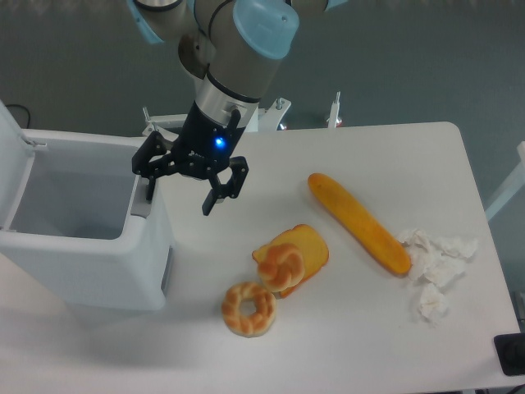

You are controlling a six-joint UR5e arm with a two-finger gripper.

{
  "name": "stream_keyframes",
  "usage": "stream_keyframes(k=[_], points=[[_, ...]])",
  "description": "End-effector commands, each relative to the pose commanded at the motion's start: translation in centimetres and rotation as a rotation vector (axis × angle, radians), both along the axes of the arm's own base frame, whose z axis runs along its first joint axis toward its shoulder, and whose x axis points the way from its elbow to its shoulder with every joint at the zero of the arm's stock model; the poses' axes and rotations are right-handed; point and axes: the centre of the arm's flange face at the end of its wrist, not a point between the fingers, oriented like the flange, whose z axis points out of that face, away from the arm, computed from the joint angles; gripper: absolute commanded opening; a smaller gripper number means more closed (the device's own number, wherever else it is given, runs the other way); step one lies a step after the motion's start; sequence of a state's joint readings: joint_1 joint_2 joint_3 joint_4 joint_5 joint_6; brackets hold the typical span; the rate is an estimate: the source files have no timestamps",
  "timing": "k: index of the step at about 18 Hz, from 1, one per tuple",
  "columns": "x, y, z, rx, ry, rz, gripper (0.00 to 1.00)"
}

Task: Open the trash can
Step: 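Push the gripper against the lid to flip it open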

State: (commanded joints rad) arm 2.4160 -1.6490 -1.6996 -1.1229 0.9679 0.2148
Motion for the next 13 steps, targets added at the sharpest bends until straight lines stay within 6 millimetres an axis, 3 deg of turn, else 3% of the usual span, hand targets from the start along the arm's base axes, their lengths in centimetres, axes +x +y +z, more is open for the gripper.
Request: stream_keyframes(k=[5,9,13], points=[[-0.2,0.1,0.8,0.010,0.017,0.000,1.00],[-0.9,0.6,3.0,0.038,0.051,-0.001,1.00],[-2.8,0.3,5.5,0.076,0.123,0.001,1.00]])
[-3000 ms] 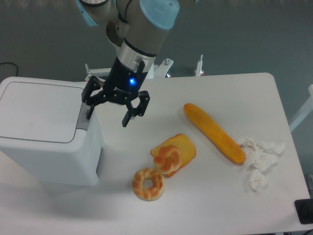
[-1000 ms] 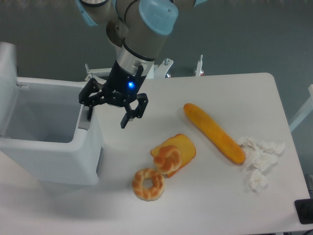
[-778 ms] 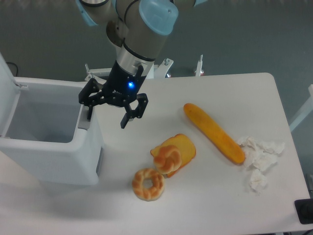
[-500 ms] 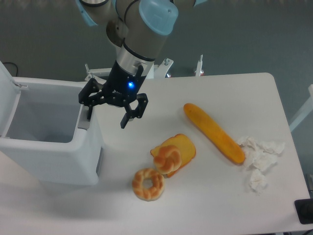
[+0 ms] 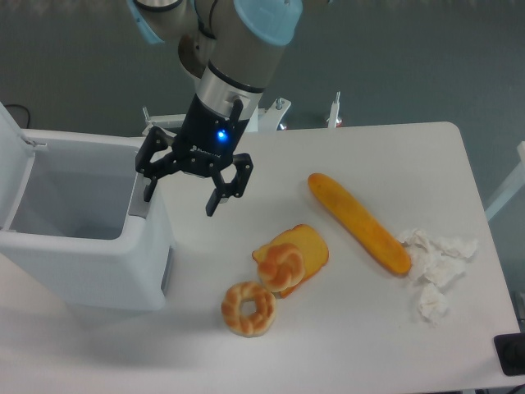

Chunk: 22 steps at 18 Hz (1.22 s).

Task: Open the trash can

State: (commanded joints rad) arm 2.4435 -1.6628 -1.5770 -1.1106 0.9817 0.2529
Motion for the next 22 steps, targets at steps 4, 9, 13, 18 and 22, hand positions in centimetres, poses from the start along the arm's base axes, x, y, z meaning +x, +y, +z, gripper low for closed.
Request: stream_keyframes(k=[4,9,13,18,22], points=[[-2.1,-1.5,0.7,0.015,0.143,-0.098,1.00],[-3.9,-2.6,0.1,-0.046,0.326,-0.236,1.00],[-4.4,-3.0,-0.2,-0.108,0.433,-0.321,1.00],[-6.1,-4.0,-1.7,-0.268,0.572,-0.439,1.00],[-6.7,-4.4,-2.2,-0.345,0.622,-0.490,1.00]])
